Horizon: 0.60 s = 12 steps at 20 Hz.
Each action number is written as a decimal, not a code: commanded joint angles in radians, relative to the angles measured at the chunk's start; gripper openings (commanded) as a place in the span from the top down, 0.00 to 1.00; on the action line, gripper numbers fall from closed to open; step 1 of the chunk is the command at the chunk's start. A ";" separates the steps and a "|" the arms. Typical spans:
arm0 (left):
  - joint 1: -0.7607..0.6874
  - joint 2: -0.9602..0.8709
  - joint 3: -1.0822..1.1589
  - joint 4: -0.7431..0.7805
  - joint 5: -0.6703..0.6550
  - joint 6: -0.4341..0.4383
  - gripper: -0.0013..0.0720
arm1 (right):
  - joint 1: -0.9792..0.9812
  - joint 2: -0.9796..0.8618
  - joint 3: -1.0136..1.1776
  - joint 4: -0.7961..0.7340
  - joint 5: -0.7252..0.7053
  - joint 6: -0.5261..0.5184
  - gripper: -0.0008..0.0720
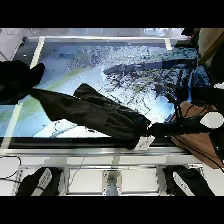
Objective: Fold the clothes and pants, and hang the long-sleeved shirts on hangers.
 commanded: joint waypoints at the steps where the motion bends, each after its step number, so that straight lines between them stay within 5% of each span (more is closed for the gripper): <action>1: -0.335 -0.244 0.109 0.309 0.108 -0.129 0.97 | 0.000 -0.062 0.000 -0.034 -0.025 0.019 0.95; 5: -0.516 -0.551 0.254 0.593 0.240 -0.275 0.97 | -0.001 -0.154 0.001 -0.140 -0.140 0.020 0.95; 12: -0.490 -0.867 0.614 0.624 0.245 -0.314 0.97 | -0.001 -0.277 0.000 -0.293 -0.289 0.103 0.95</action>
